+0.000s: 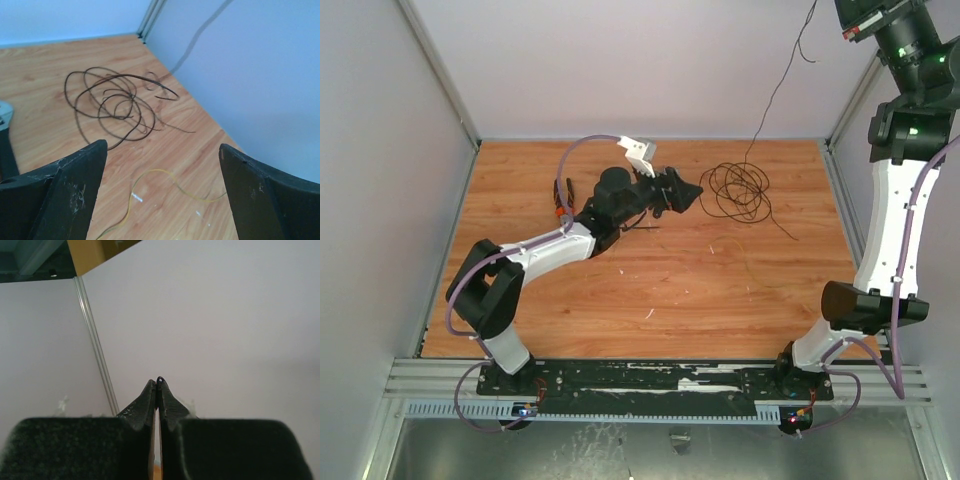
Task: Zip-tie the wires
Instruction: Pick up the cable at the center of the board.
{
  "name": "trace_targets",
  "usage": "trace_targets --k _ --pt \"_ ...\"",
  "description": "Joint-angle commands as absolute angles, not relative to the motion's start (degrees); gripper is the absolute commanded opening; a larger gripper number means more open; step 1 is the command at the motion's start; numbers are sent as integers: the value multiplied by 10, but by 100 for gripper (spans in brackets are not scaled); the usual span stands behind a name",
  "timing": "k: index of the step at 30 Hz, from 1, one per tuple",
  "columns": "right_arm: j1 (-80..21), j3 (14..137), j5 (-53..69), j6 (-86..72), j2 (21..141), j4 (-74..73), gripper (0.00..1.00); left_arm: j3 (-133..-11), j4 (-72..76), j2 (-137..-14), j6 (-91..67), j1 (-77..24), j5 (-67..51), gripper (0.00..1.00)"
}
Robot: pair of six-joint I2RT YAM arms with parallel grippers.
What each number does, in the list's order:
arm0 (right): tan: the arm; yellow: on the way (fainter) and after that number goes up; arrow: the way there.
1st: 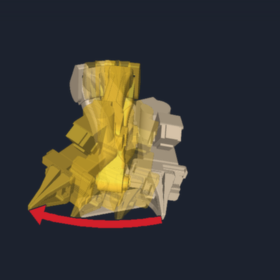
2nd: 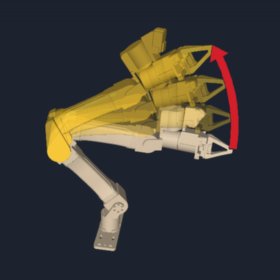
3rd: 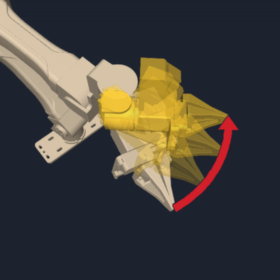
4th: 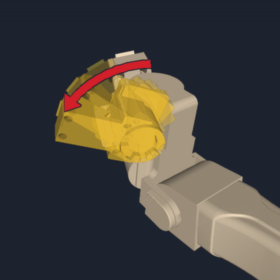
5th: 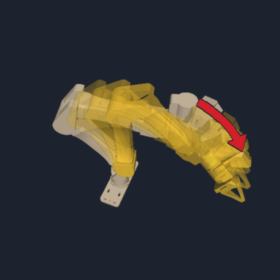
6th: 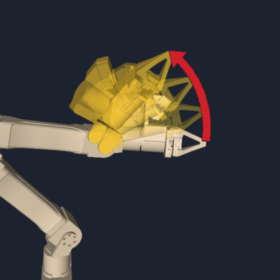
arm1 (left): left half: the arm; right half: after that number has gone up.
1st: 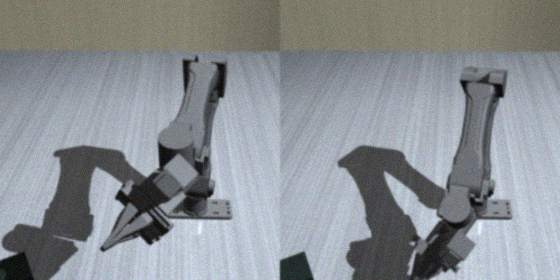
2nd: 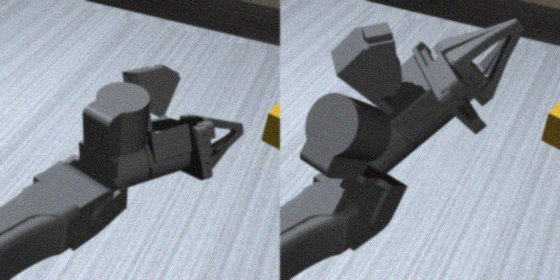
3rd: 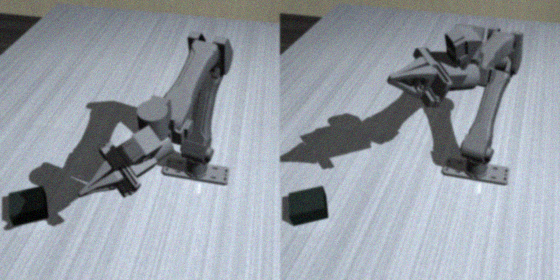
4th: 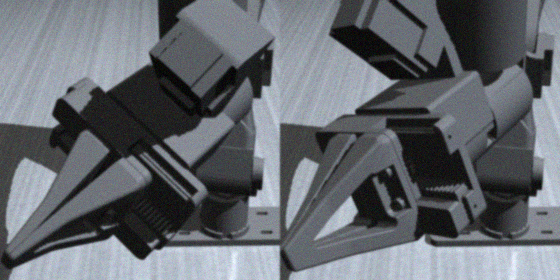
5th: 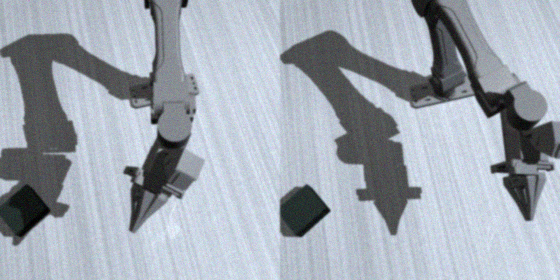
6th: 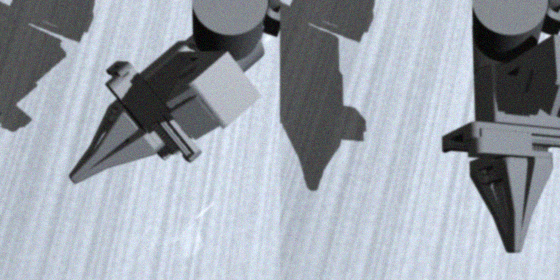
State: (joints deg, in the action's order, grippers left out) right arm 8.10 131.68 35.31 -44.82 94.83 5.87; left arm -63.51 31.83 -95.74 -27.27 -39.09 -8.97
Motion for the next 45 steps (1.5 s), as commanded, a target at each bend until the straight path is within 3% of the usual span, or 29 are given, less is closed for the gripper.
trace_targets --k 1,9,26,45 --pt "87 1309 366 -455 940 45 0 -669 375 -962 -268 -401 -101 98" --pt "88 1297 372 -470 945 53 0 -704 312 -941 -201 -402 -92 99" --pt "91 1316 388 -458 940 30 0 -702 335 -925 -168 -402 -104 99" --pt "91 1300 417 -473 887 44 0 -981 274 -1209 -126 -441 -133 98"
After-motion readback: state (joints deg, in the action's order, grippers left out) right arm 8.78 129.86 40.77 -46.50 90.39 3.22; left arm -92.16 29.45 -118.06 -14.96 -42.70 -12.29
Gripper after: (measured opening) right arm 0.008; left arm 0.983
